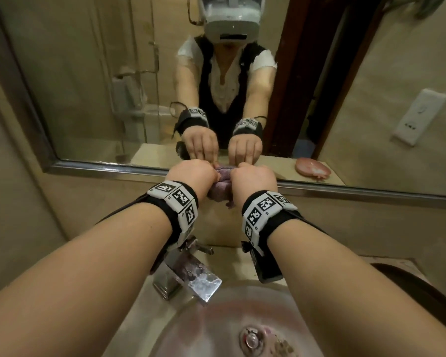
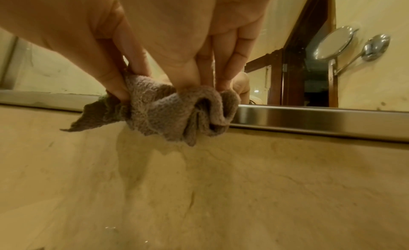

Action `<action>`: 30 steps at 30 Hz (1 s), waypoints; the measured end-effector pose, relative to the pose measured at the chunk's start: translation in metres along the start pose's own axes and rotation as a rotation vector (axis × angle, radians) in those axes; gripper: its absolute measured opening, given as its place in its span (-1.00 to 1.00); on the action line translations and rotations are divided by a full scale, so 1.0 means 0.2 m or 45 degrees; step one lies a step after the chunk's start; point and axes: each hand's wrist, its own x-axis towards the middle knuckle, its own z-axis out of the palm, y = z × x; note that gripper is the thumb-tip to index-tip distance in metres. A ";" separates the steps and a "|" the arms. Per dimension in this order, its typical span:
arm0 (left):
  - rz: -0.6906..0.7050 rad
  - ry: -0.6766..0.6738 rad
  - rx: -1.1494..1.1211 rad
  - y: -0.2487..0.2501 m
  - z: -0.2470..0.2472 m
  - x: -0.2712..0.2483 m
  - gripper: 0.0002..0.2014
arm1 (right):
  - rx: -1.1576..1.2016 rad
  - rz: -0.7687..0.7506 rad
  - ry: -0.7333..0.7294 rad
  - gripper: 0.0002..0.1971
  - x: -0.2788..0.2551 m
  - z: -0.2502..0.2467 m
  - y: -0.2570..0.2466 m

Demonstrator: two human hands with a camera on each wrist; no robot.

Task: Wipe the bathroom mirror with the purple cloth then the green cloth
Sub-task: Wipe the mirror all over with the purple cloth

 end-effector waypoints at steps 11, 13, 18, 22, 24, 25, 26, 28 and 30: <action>0.189 0.206 0.155 -0.40 0.11 -0.03 -0.68 | -0.007 -0.074 0.150 -0.70 0.08 -0.05 -0.34; 0.153 0.219 0.145 -0.48 0.11 -0.05 -0.67 | -0.007 -0.104 0.163 -0.69 0.11 -0.06 -0.40; 0.030 0.249 0.101 -0.65 0.15 -0.10 -0.69 | 0.002 -0.186 0.189 -0.64 0.16 -0.08 -0.58; -0.060 0.268 0.099 -0.80 0.18 -0.15 -0.67 | -0.014 -0.274 0.200 -0.61 0.21 -0.12 -0.75; -0.090 0.278 0.097 -0.88 0.18 -0.18 -0.66 | -0.014 -0.321 0.206 -0.65 0.23 -0.13 -0.84; -0.116 0.280 0.100 -0.92 0.19 -0.19 -0.66 | -0.007 -0.348 0.207 -0.65 0.23 -0.13 -0.89; -0.147 0.271 0.111 -0.96 0.18 -0.21 -0.66 | 0.000 -0.376 0.205 -0.65 0.24 -0.13 -0.93; -0.208 0.219 0.139 -1.03 0.16 -0.23 -0.63 | 0.015 -0.424 0.195 -0.61 0.25 -0.13 -1.02; -0.244 0.140 0.164 -1.07 0.14 -0.26 -0.62 | 0.032 -0.463 0.188 -0.56 0.27 -0.14 -1.08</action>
